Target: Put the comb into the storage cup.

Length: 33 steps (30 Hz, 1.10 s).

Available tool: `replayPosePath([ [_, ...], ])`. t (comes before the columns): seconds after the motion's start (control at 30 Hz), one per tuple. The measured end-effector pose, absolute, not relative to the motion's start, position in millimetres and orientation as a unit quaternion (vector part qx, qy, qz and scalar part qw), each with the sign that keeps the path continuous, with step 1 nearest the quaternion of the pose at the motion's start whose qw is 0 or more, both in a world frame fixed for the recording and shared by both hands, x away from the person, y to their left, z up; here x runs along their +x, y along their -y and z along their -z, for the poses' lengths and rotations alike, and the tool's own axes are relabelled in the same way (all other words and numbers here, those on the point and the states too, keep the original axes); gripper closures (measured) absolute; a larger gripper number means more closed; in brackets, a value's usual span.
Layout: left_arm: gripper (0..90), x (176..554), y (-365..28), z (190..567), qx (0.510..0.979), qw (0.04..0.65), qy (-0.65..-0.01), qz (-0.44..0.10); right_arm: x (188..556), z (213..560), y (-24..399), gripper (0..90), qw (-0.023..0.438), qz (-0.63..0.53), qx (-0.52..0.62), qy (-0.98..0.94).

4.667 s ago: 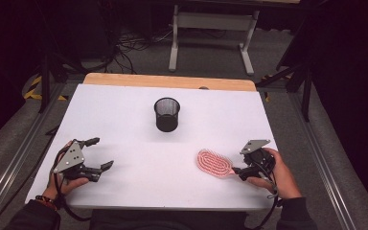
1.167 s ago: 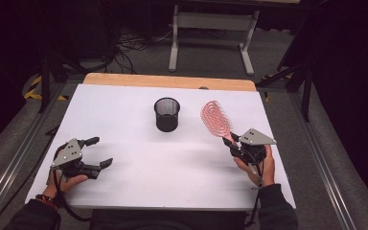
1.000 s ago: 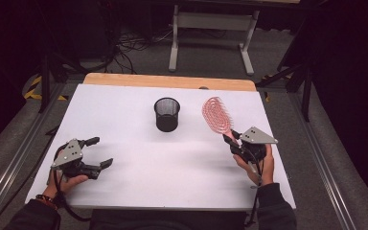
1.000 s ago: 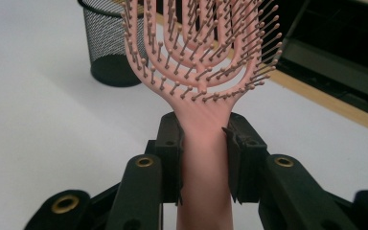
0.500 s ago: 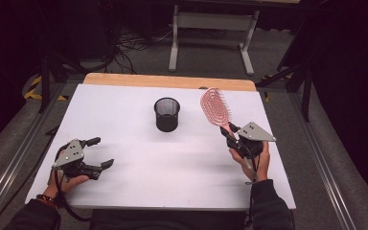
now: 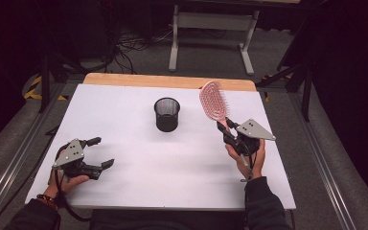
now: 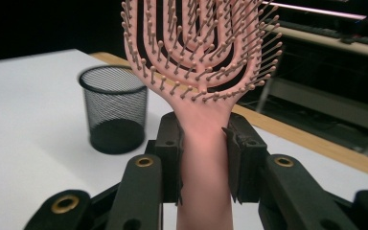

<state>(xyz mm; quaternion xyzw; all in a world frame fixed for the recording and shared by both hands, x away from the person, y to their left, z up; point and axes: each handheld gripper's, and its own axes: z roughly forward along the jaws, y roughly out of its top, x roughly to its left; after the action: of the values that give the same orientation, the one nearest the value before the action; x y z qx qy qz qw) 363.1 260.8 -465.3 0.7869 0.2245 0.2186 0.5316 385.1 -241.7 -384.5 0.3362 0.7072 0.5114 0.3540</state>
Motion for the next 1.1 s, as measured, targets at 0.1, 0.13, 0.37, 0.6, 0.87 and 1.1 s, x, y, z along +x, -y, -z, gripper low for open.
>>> replayPosePath([
  [0.1, 9.9, 363.7, -259.5, 465.1, 0.788, 0.531, -0.223, -0.217, 383.4, 384.2, 238.6, 69.7, 0.358, -0.512, 0.333, -0.707],
  [0.13, 9.9, 363.9, -259.1, 465.0, 0.788, 0.531, -0.224, -0.216, 382.9, 384.3, 237.8, 69.7, 0.358, -0.514, 0.332, -0.706],
  [0.37, 8.4, 362.5, -260.6, 463.0, 0.785, 0.535, -0.223, -0.218, 371.6, 389.1, 230.2, 69.7, 0.364, -0.516, 0.321, -0.706],
  [0.6, 8.2, 361.7, -259.4, 461.9, 0.783, 0.539, -0.223, -0.217, 363.1, 394.6, 220.8, 69.7, 0.362, -0.514, 0.307, -0.714],
  [0.87, 8.2, 360.8, -253.7, 458.8, 0.780, 0.547, -0.220, -0.211, 358.0, 400.6, 207.4, 69.7, 0.352, -0.516, 0.291, -0.724],
  [1.1, 8.8, 363.1, -241.3, 453.5, 0.777, 0.551, -0.218, -0.211, 354.1, 403.9, 196.1, 69.7, 0.347, -0.517, 0.277, -0.732],
])
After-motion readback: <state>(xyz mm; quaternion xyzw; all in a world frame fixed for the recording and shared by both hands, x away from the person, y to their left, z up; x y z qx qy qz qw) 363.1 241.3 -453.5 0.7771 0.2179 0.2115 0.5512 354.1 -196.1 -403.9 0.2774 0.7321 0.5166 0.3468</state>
